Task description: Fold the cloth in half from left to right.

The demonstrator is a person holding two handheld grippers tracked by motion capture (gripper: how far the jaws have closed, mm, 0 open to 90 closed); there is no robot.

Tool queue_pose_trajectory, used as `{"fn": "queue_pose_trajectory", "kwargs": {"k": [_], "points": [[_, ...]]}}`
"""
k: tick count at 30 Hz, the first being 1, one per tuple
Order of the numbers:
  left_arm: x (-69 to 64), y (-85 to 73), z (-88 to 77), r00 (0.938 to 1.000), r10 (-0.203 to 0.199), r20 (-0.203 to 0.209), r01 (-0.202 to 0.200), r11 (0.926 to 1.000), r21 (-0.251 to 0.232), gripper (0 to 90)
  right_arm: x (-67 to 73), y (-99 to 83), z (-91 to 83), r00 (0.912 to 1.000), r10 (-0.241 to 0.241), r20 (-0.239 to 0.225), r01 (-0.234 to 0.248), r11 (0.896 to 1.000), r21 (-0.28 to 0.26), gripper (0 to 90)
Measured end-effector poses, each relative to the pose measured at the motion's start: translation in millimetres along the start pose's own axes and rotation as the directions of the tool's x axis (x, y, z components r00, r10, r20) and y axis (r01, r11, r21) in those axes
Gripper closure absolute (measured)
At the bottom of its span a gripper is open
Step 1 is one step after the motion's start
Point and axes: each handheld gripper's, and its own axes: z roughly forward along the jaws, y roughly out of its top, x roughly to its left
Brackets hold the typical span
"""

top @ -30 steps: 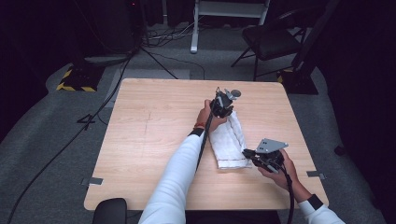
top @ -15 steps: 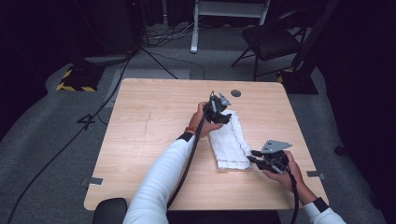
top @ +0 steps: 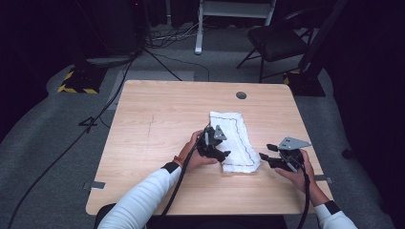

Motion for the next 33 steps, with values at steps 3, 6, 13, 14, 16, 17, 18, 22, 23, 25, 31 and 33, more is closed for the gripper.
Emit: {"fn": "queue_pose_trajectory", "kwargs": {"k": [3,6,13,14,16,17,18,22,23,25,31,33], "points": [[-4.0,-2.4,2.7,0.9999,0.013,-0.005,-0.013,0.9997,0.019,24.6,-0.1,1.3,6.7,0.9998,-0.017,-0.013,0.017,1.000,0.015,46.4],[-5.1,-9.6,8.7,0.9998,0.018,0.000,-0.018,0.9982,0.057,24.2,-1.7,6.9,23.6,0.9969,-0.074,-0.026,0.075,0.996,0.053,44.8],[-6.0,-19.4,10.3,0.9998,0.016,-0.008,-0.015,0.9984,0.054,24.8,-2.6,3.4,41.4,0.9946,-0.067,-0.079,0.075,0.991,0.106,43.7],[-5.2,-20.7,9.3,1.0000,0.008,-0.003,-0.008,0.9984,0.055,24.8,0.4,1.8,41.6,0.9936,-0.066,-0.092,0.076,0.991,0.109,44.0],[-6.0,-22.7,8.4,1.0000,0.004,-0.005,-0.004,0.9987,0.050,24.8,1.8,1.0,40.2,0.9926,-0.055,-0.108,0.066,0.992,0.103,43.6],[-6.3,-23.6,8.3,1.0000,0.003,-0.007,-0.003,0.9989,0.046,24.9,3.0,0.3,39.9,0.9920,-0.056,-0.113,0.068,0.992,0.103,43.7],[-6.7,-24.4,7.7,1.0000,0.005,-0.005,-0.005,0.9990,0.045,25.1,4.4,-0.3,39.8,0.9912,-0.058,-0.119,0.071,0.992,0.108,43.9],[-7.3,-27.6,4.4,0.9998,0.015,0.016,-0.016,0.9989,0.044,29.7,11.7,-3.5,37.6,0.9893,-0.049,-0.137,0.065,0.991,0.113,45.5],[-7.2,-28.3,3.6,0.9998,0.011,0.016,-0.011,0.9988,0.048,29.7,13.3,-3.9,36.6,0.9884,-0.051,-0.143,0.067,0.991,0.113,45.0],[-7.7,-31.2,1.6,0.9998,-0.004,0.021,0.003,0.9990,0.045,29.6,16.7,-4.8,35.7,0.9861,-0.053,-0.158,0.071,0.991,0.113,45.0],[-9.8,-42.6,-7.4,0.9995,-0.016,0.028,0.015,0.9993,0.034,29.6,29.1,-7.1,32.9,0.9809,-0.056,-0.186,0.076,0.991,0.106,45.0],[-10.1,-47.1,-10.1,0.9986,-0.040,0.034,0.039,0.9988,0.029,29.6,33.5,-7.9,32.5,0.9801,-0.041,-0.194,0.063,0.992,0.106,45.0]]}}
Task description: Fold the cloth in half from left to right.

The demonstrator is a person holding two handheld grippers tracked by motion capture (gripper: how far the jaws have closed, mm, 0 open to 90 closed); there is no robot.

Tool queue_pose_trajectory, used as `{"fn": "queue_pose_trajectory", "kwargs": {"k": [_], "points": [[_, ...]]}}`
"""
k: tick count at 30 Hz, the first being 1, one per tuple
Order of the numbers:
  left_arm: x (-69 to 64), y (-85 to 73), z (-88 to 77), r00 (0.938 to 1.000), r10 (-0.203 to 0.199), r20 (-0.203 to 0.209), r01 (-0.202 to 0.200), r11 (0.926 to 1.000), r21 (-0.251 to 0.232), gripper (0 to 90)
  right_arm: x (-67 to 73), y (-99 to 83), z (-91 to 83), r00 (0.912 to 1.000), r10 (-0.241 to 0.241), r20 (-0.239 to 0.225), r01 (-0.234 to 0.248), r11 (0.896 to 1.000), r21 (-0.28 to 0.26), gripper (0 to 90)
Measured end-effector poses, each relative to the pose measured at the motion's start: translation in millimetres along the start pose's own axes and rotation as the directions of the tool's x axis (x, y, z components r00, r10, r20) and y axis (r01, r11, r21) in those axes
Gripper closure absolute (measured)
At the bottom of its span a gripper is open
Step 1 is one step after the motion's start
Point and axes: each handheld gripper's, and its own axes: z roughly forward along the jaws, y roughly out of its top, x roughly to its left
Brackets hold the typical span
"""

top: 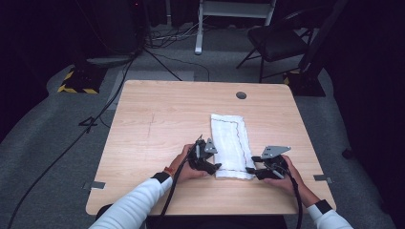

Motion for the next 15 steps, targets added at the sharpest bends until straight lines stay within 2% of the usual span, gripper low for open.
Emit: {"fn": "queue_pose_trajectory", "kwargs": {"k": [1,3,8,9,10,11,13,15], "points": [[0.0,0.0,0.0,1.0000,0.000,0.000,0.000,1.0000,0.000,29.6,2.3,-0.4,-0.3,1.0000,0.005,-0.001,-0.005,1.000,0.002,44.9],[-2.5,-7.5,-2.0,0.9995,-0.032,-0.002,0.032,0.9989,-0.034,29.6,6.5,-1.5,-1.2,1.0000,0.005,0.005,-0.005,1.000,-0.001,44.9],[-8.9,-10.6,-6.3,0.9997,-0.019,-0.017,0.018,0.9994,-0.029,29.6,12.9,-2.8,-2.2,1.0000,0.001,0.003,-0.001,1.000,-0.005,44.2],[-9.4,-11.2,-6.9,0.9996,-0.023,-0.015,0.023,0.9994,-0.028,29.7,14.1,-2.4,-2.3,1.0000,-0.003,0.002,0.003,1.000,-0.001,43.5],[-7.4,-10.4,-8.1,0.9989,-0.047,-0.003,0.047,0.9989,-0.010,29.5,13.0,-2.0,-2.5,0.9999,-0.002,-0.010,0.002,1.000,-0.001,41.2],[-7.4,-10.4,-8.1,0.9989,-0.047,-0.003,0.047,0.9989,-0.010,29.0,13.0,-2.0,-2.5,0.9999,-0.002,-0.010,0.002,1.000,-0.001,41.2],[-6.2,-7.5,-12.2,0.9996,-0.019,-0.021,0.019,0.9998,-0.001,26.3,7.4,-2.7,-4.9,0.9998,0.017,-0.012,-0.017,1.000,-0.003,38.4],[-5.2,-5.7,-14.6,0.9996,-0.011,-0.026,0.011,0.9999,0.002,24.8,3.6,-1.8,-8.1,0.9998,0.015,0.013,-0.015,1.000,-0.008,38.4]]}}
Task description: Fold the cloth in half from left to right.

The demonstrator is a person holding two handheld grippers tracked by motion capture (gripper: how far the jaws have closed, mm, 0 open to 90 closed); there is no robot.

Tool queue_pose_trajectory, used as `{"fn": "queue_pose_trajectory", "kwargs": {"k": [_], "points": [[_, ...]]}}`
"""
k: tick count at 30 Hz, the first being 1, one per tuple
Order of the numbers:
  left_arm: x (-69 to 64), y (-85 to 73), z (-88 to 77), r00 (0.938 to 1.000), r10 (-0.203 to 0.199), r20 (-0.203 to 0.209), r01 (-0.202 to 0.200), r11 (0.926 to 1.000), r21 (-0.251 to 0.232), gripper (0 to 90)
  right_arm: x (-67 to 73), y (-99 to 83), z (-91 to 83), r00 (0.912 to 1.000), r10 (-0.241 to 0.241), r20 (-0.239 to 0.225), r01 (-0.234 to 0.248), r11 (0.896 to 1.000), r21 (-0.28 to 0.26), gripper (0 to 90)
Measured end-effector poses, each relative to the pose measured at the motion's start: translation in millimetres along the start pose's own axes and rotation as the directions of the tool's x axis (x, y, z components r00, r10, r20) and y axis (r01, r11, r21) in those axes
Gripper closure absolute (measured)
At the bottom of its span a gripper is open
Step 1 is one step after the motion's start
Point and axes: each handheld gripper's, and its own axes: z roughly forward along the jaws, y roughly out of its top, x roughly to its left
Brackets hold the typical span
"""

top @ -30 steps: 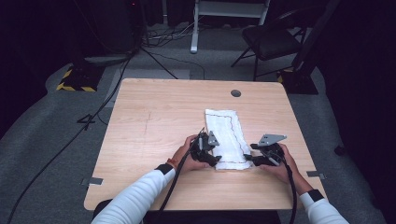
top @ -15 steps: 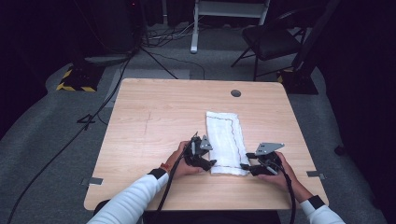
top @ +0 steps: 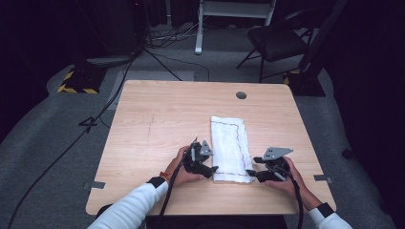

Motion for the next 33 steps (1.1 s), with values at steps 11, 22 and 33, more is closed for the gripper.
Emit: {"fn": "queue_pose_trajectory", "kwargs": {"k": [11,22,33], "points": [[36.4,19.9,-8.4,0.9964,-0.022,-0.082,0.019,0.9989,-0.043,22.4,-40.9,25.7,-9.0,0.9921,0.041,0.119,-0.033,0.997,-0.074,39.9],[86.0,45.7,13.4,0.9859,-0.092,-0.139,0.083,0.9940,-0.072,22.5,-79.1,66.4,22.5,0.9846,0.069,0.161,-0.058,0.996,-0.075,47.3],[114.9,63.5,46.8,0.9703,-0.194,-0.144,0.186,0.9803,-0.065,27.8,-101.2,93.5,66.6,0.9759,0.069,0.207,-0.069,0.998,-0.009,47.1]]}}
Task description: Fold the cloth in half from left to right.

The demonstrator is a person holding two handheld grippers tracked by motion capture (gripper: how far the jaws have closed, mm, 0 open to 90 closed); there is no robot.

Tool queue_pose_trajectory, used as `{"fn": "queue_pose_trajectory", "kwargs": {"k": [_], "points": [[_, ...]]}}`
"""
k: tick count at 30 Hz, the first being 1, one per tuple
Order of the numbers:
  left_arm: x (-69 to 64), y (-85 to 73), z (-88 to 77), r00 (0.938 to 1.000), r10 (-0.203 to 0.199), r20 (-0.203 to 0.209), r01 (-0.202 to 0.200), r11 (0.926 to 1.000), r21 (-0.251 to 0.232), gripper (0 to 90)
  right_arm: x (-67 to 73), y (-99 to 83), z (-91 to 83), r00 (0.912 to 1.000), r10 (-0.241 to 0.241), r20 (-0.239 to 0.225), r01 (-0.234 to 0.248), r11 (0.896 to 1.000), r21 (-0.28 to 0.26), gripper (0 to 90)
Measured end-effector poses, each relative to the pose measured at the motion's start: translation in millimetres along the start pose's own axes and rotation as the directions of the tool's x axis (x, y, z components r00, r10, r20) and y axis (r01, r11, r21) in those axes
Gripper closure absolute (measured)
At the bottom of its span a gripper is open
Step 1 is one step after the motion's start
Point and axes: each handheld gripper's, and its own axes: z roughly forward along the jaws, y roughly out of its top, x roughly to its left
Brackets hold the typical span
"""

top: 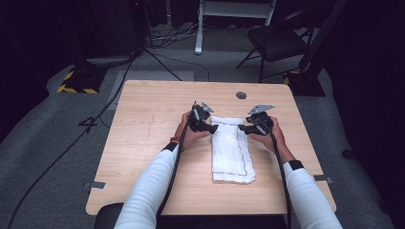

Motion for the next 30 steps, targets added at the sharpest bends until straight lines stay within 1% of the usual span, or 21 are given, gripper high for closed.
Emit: {"fn": "queue_pose_trajectory", "kwargs": {"k": [1,2,3,5,6,7,8,12,13,14,15,19,21,23,24,25,26,27,28,29,30], "points": [[1.7,2.9,5.8,1.0000,-0.006,-0.004,0.006,1.0000,0.006,27.6,-1.4,0.3,4.1,0.9999,0.012,-0.010,-0.012,1.000,0.001,46.8],[2.9,3.9,8.3,0.9998,-0.017,-0.012,0.017,0.9998,0.004,27.0,-3.7,0.4,8.7,0.9994,0.032,-0.009,-0.032,0.999,0.005,46.5],[3.9,4.7,9.8,0.9994,-0.033,-0.010,0.033,0.9994,0.006,26.7,-5.5,0.4,12.1,0.9991,0.041,-0.001,-0.041,0.999,0.010,46.1],[5.4,5.8,11.5,0.9991,-0.041,-0.011,0.041,0.9991,0.008,26.3,-7.0,0.4,14.2,0.9987,0.050,0.003,-0.051,0.999,0.013,45.7],[7.6,7.0,14.8,0.9986,-0.049,-0.020,0.049,0.9987,0.013,26.0,-11.9,-0.2,18.4,0.9963,0.086,0.002,-0.086,0.996,0.011,44.6],[7.6,7.0,14.8,0.9986,-0.049,-0.020,0.049,0.9987,0.013,25.5,-14.0,-0.1,19.9,0.9951,0.099,0.002,-0.099,0.995,0.012,43.7],[8.9,7.2,18.1,0.9990,-0.041,-0.020,0.041,0.9987,0.029,25.0,-15.9,-0.3,21.3,0.9943,0.106,0.004,-0.106,0.994,0.006,43.6],[11.4,6.7,21.3,0.9989,-0.043,-0.016,0.044,0.9985,0.034,25.0,-18.4,-0.9,26.1,0.9931,0.117,0.009,-0.117,0.993,0.019,42.9],[12.6,6.3,24.3,0.9984,-0.054,-0.017,0.055,0.9979,0.035,25.0,-17.3,-0.4,28.3,0.9932,0.116,0.011,-0.116,0.993,0.027,42.7],[12.6,6.3,24.3,0.9984,-0.054,-0.017,0.055,0.9979,0.035,25.2,-16.6,0.2,29.4,0.9933,0.115,0.010,-0.115,0.993,0.023,42.6],[12.3,6.4,27.1,0.9984,-0.055,-0.017,0.055,0.9973,0.048,25.5,-15.6,1.0,30.8,0.9932,0.116,0.007,-0.116,0.993,0.025,42.5],[10.2,7.0,30.3,0.9983,-0.055,-0.018,0.056,0.9971,0.052,27.0,-10.7,3.6,36.3,0.9949,0.101,0.008,-0.101,0.994,0.049,43.3],[10.2,7.6,30.4,0.9983,-0.057,-0.007,0.057,0.9966,0.058,29.1,-9.9,4.8,37.1,0.9942,0.107,0.007,-0.107,0.993,0.056,43.4],[10.3,7.6,30.4,0.9985,-0.054,-0.006,0.054,0.9967,0.060,30.3,-11.9,3.8,37.7,0.9903,0.139,-0.003,-0.139,0.989,0.058,43.4],[10.5,7.8,30.3,0.9987,-0.051,-0.004,0.051,0.9967,0.063,30.3,-11.9,3.8,37.7,0.9903,0.139,-0.003,-0.139,0.989,0.058,43.4],[10.7,7.8,30.2,0.9988,-0.050,0.001,0.050,0.9967,0.064,31.4,-15.3,0.5,38.1,0.9818,0.188,-0.028,-0.186,0.982,0.044,43.8],[10.8,8.2,30.1,0.9990,-0.044,0.000,0.044,0.9966,0.070,31.4,-15.0,0.2,38.1,0.9828,0.183,-0.027,-0.181,0.982,0.042,43.8],[10.6,8.8,30.2,0.9990,-0.045,-0.001,0.045,0.9962,0.074,31.5,-14.3,0.5,38.2,0.9830,0.182,-0.023,-0.181,0.983,0.044,45.6],[10.0,9.8,30.2,0.9991,-0.042,0.009,0.041,0.9962,0.076,32.7,-14.0,1.1,38.0,0.9840,0.175,-0.031,-0.174,0.984,0.046,52.3],[8.3,11.1,29.5,0.9991,-0.027,0.031,0.025,0.9964,0.081,39.0,-12.9,2.1,37.5,0.9847,0.167,-0.050,-0.164,0.985,0.049,59.0],[7.2,11.8,29.1,0.9992,-0.019,0.037,0.016,0.9963,0.085,45.6,-11.5,3.2,37.3,0.9843,0.163,-0.067,-0.160,0.986,0.055,63.4]]}}
